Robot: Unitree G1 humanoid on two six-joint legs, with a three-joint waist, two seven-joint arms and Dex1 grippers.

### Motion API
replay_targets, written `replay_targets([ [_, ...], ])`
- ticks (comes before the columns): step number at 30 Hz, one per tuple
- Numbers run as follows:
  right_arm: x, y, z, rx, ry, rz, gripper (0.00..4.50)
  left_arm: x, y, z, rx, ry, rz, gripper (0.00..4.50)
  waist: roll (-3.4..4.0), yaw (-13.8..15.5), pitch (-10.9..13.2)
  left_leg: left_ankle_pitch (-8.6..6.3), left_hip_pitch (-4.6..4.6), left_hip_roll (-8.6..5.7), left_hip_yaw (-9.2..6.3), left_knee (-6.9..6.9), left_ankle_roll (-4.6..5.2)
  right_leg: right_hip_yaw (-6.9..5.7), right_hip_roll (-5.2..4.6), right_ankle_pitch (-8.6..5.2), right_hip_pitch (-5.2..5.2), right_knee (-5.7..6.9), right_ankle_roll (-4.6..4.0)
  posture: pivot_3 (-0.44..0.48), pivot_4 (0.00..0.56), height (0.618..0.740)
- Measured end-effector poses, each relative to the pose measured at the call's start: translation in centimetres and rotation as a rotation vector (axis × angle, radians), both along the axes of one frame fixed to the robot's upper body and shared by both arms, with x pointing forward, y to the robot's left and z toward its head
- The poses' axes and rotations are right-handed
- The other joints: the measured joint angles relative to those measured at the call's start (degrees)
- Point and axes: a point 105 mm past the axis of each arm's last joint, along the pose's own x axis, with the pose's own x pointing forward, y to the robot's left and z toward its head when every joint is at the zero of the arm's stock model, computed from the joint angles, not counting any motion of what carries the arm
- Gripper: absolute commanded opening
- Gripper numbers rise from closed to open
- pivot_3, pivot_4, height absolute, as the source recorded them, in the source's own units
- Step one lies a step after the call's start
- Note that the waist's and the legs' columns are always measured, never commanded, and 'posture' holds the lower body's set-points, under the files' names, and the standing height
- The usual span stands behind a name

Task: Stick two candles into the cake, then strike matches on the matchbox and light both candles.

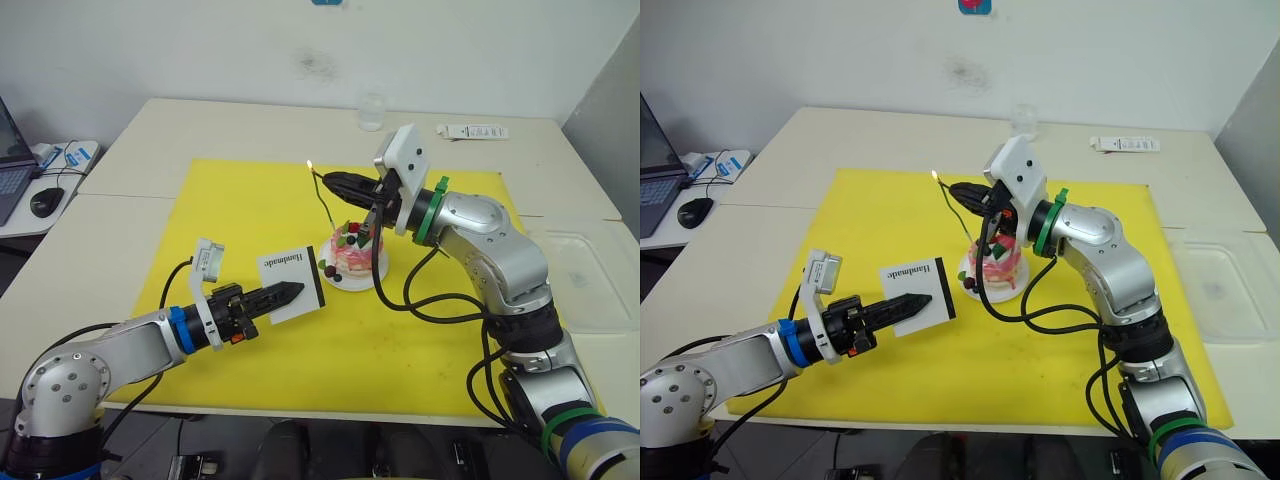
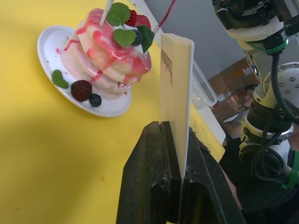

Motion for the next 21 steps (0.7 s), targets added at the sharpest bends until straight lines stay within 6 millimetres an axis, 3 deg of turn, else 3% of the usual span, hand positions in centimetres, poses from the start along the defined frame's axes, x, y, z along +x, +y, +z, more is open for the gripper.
replay_targets([
  [21, -0.88, 0.23, 0.41, 0.004, -0.002, 0.040, 0.02, -0.06, 0.04, 0.03, 0.005, -0.001, -0.006, 0.00, 0.01, 0.00, 0.01, 0.00, -0.01, 0.00, -0.02, -0.02, 0.01, -0.02, 0.00, -0.01, 0.00, -0.02, 0.00, 0.000, 0.150, 0.740],
])
